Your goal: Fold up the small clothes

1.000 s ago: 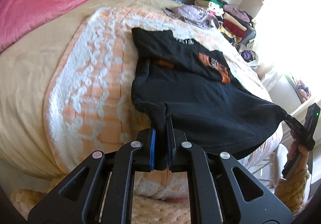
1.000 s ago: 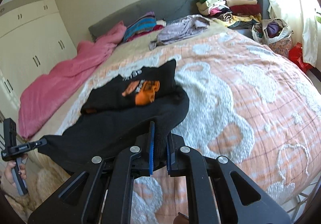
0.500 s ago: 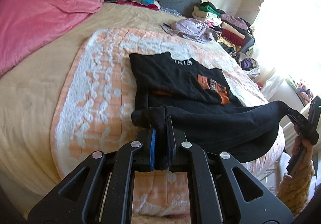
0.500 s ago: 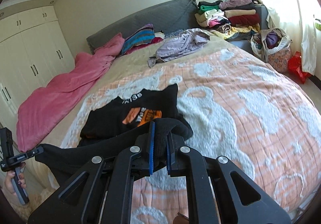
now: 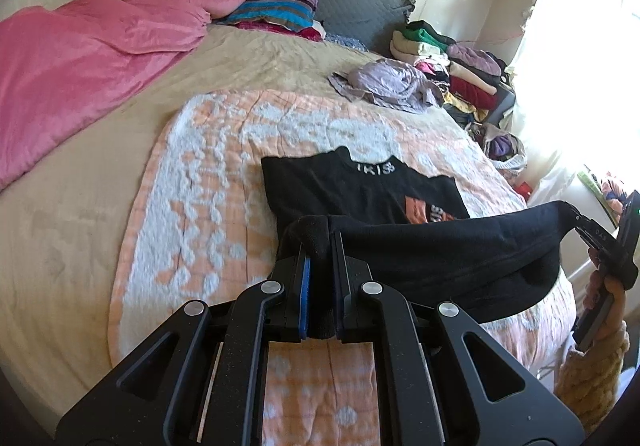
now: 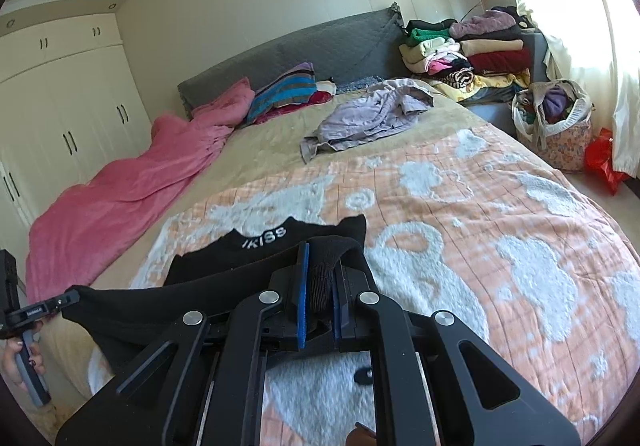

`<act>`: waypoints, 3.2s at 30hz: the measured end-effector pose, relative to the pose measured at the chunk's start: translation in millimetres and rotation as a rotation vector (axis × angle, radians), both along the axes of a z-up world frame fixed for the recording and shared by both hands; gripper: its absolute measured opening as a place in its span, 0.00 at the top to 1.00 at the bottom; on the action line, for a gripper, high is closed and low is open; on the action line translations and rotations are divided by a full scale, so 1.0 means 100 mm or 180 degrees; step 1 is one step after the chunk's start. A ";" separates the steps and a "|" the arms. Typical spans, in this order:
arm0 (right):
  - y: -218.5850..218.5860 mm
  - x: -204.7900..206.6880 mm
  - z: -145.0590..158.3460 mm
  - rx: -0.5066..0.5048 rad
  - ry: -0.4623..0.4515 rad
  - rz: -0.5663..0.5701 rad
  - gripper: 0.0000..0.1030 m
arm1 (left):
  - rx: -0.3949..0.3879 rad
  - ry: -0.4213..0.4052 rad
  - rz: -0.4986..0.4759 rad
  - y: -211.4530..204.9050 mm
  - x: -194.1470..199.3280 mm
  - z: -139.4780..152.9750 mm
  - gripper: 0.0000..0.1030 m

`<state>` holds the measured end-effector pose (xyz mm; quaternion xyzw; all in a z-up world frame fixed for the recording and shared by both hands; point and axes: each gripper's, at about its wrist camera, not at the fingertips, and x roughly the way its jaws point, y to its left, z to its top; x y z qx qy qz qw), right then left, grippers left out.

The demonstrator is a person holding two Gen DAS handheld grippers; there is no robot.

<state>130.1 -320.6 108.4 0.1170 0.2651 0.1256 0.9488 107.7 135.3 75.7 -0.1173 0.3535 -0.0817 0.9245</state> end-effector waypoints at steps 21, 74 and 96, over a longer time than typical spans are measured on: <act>0.13 0.96 -0.25 -0.0088 0.0258 -0.0050 0.92 | 0.0267 0.0159 0.0090 0.00 0.81 -0.17 0.97; 1.05 1.68 -1.22 -0.0826 0.0909 0.0382 0.79 | 0.0608 0.0449 0.0090 -0.39 1.50 -1.01 0.93; 0.66 2.27 -1.34 -0.1104 0.0976 -0.0044 0.76 | 0.0343 0.0541 0.0298 0.10 1.93 -1.12 0.75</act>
